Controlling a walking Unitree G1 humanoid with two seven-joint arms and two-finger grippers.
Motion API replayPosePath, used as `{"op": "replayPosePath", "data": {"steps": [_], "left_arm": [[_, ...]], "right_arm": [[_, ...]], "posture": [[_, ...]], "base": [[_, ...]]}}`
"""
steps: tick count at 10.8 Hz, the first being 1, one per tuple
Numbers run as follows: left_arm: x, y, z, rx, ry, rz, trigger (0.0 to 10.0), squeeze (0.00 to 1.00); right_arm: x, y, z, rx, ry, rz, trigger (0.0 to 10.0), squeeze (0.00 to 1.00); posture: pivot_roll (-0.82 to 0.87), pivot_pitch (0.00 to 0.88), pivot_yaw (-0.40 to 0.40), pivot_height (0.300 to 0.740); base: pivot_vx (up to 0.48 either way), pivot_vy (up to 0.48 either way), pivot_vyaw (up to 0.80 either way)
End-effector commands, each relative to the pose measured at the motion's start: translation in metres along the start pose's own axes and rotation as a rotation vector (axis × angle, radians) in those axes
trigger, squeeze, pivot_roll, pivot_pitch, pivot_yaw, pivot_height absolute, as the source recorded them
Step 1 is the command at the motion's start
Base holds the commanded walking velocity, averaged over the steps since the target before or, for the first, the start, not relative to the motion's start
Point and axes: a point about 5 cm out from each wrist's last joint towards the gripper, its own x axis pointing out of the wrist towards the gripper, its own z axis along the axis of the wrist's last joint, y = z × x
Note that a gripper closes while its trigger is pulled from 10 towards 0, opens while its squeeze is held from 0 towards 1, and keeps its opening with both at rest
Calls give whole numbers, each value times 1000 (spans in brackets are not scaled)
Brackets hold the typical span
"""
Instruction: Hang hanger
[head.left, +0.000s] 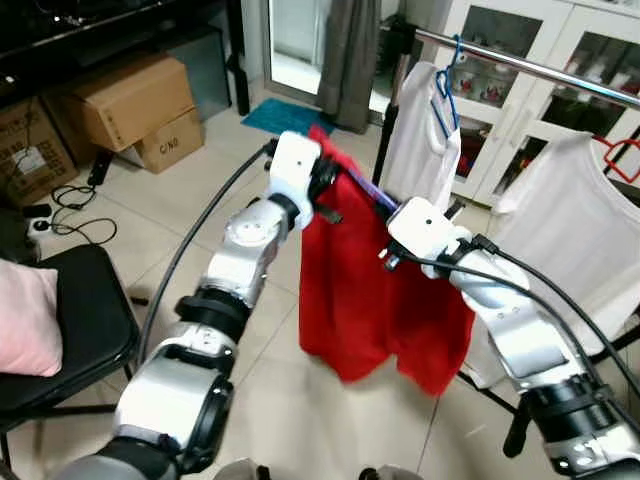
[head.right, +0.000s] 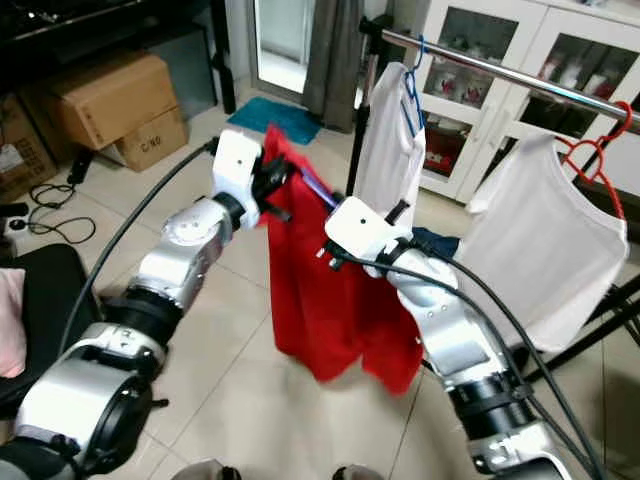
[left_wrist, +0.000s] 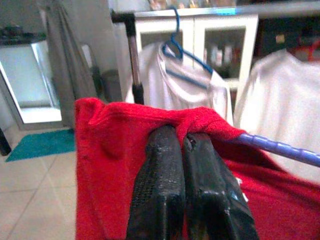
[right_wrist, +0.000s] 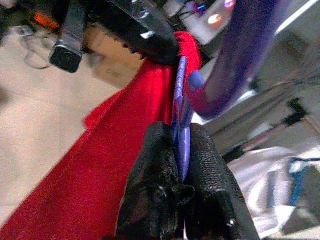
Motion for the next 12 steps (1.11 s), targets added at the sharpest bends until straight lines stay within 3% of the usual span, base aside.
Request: {"op": "replayPosePath", "data": {"steps": [1, 2, 4, 7, 8, 10, 12], "left_arm": [[3, 0, 20, 58, -57, -28, 0, 0], [2, -1, 23, 86, -49, -66, 0, 0], [1, -23, 18, 92, 21, -203, 0, 0], [2, -40, 21, 102, -3, -266, 0, 0], [2, -36, 22, 109, -1, -235, 0, 0], [-7, -19, 21, 197, 41, -217, 0, 0], [-17, -13, 23, 235, 51, -224, 0, 0]], "right_arm": [[-1, 13, 4, 2, 13, 121, 0, 0], [-2, 14, 7, 28, 35, 154, 0, 0], [-4, 20, 15, 111, 150, 281, 0, 0], [-7, 29, 9, 113, 274, 355, 0, 0], [-8, 31, 7, 131, 300, 359, 0, 0], [-13, 19, -14, 195, 390, 252, 0, 0], [-15, 1, -11, 374, 341, 156, 0, 0]], "posture": [[-85, 0, -36, 740], [-85, 0, -36, 740], [-78, 0, -41, 740], [-80, 0, -47, 740], [-80, 0, -47, 740], [-84, 0, -49, 740], [-81, 0, -50, 740]], "base": [[0, 0, 0], [0, 0, 0], [0, 0, 0], [0, 0, 0], [0, 0, 0], [0, 0, 0], [0, 0, 0]]}}
